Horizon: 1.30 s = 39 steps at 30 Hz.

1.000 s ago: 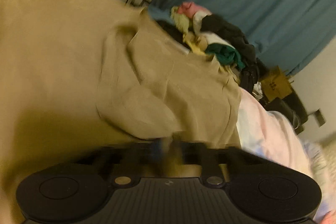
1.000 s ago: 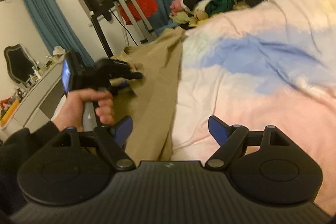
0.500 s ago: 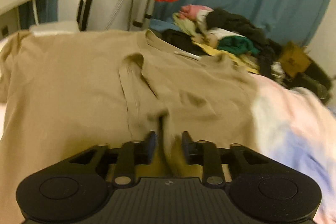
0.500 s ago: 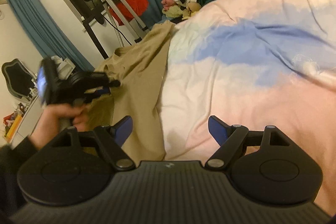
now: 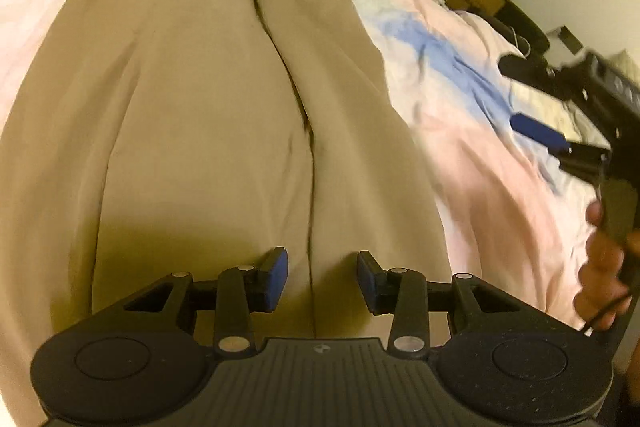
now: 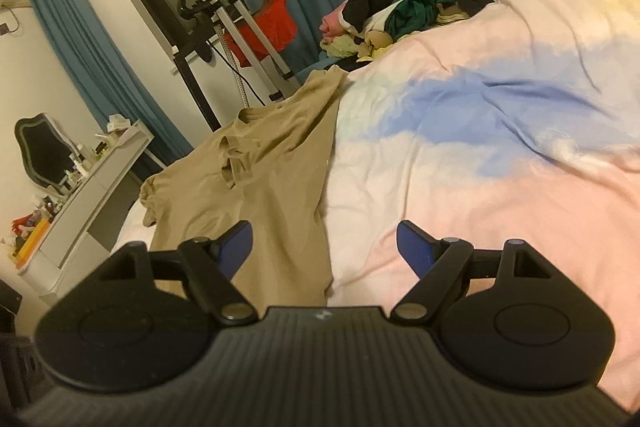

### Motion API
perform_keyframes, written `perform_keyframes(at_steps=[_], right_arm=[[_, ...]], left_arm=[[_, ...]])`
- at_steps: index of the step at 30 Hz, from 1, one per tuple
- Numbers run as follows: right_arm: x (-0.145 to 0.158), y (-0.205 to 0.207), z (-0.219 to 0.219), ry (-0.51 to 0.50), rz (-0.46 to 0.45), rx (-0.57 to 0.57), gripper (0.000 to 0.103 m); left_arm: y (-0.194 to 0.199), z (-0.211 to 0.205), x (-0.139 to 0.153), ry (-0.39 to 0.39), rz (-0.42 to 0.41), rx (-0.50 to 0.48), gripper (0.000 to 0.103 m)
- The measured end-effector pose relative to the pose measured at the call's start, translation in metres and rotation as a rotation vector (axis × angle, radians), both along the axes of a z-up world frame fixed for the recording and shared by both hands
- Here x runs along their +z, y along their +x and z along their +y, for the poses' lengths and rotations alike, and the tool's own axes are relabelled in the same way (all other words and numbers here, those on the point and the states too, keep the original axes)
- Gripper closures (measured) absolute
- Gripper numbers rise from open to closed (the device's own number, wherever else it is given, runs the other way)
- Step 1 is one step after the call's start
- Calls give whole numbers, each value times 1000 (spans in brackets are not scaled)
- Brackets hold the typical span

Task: Fold clothes

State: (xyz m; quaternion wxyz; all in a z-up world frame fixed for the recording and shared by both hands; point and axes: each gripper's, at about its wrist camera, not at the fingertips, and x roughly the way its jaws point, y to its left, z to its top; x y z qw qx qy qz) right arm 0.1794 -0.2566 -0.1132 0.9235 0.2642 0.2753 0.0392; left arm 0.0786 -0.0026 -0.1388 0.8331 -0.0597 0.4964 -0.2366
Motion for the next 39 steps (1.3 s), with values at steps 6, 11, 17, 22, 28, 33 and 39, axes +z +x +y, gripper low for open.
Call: perform_keyframes(at_steps=[6,11,17,22,28,33,39], right_arm=[[3,-24,0,35,21,-20,22],[5,-34,9,20,24,-6,22],[9,-36,24,-35,13,35,22],[17,-44,31,-77,-36,55,22],[28,-52,25,-88,-119,18,22],[30,-47,23,-131,-119,-5,22],[37,13,60,-214,-67,137,22]], left_arm=[[-18,2,0,15,20,-37,91],[-38,10,10,0,-40,-63,102],[-53,4,16,36,-129,-79,100],[-50,0,42,42,-240,-43,56],[-30,7,103,34,-402,28,17],[-9,14,126,49,-508,70,6],[4,65,109,-13,-485,135,6]])
